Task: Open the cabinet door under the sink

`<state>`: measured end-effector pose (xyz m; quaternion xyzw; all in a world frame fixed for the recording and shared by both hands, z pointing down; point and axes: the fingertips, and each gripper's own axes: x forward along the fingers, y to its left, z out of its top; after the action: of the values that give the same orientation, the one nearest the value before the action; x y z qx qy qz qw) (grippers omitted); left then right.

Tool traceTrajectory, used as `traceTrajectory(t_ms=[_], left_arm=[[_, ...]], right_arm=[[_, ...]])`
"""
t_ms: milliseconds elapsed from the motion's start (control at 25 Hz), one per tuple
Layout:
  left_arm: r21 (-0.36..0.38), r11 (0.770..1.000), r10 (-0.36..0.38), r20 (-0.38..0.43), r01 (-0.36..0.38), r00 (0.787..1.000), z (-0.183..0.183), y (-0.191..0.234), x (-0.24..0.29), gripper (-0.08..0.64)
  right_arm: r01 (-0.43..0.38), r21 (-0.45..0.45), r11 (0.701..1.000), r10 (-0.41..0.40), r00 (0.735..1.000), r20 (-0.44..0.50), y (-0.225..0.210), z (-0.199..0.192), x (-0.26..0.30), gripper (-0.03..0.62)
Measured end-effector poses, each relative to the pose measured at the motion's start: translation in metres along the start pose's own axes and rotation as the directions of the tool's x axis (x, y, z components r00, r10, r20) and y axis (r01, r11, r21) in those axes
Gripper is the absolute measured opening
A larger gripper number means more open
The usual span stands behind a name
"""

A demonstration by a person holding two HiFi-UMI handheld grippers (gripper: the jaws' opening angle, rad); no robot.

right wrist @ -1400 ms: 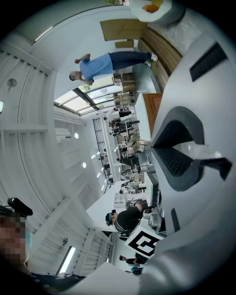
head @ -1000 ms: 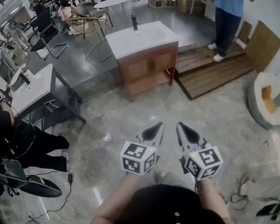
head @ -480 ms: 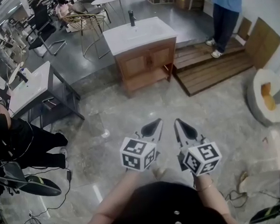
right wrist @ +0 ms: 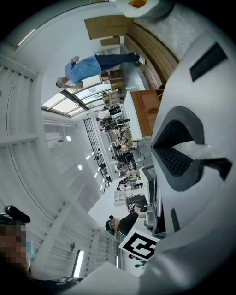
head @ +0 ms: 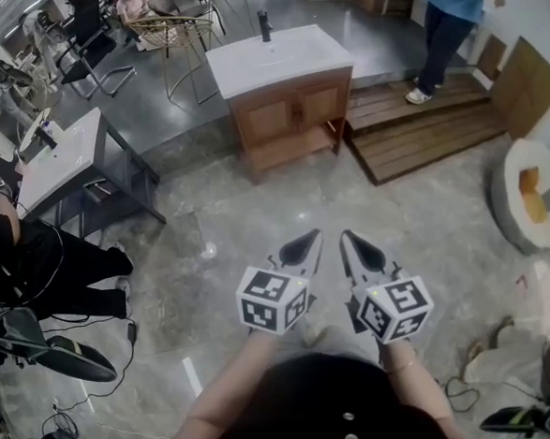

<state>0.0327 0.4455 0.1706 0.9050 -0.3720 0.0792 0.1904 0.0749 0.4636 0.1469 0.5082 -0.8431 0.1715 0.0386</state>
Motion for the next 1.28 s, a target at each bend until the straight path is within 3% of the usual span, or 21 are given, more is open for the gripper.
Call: traceTrajectory(t_ms=[320, 880, 1280], left_arm=[[-0.012, 1.0, 0.001, -0.001, -0.001, 1.0, 0.016, 0.042, 0.04, 0.011], [0.01, 0.998, -0.067, -0.015, 0.067, 0.998, 0.088, 0.178, 0.122, 0.009], [0.011, 0.994, -0.11, -0.064, 0.111, 0.992, 0.098, 0.223, 0.171, 0.011]], right_arm=[[0.017, -0.004, 1.0, -0.017, 1.0, -0.007, -0.028, 0.013, 0.054, -0.006], [0.077, -0.018, 0.997, -0.077, 0.997, 0.012, -0.063, 0.07, 0.218, -0.006], [0.124, 0.005, 0.992, -0.124, 0.992, -0.017, -0.092, 0.074, 0.274, -0.006]])
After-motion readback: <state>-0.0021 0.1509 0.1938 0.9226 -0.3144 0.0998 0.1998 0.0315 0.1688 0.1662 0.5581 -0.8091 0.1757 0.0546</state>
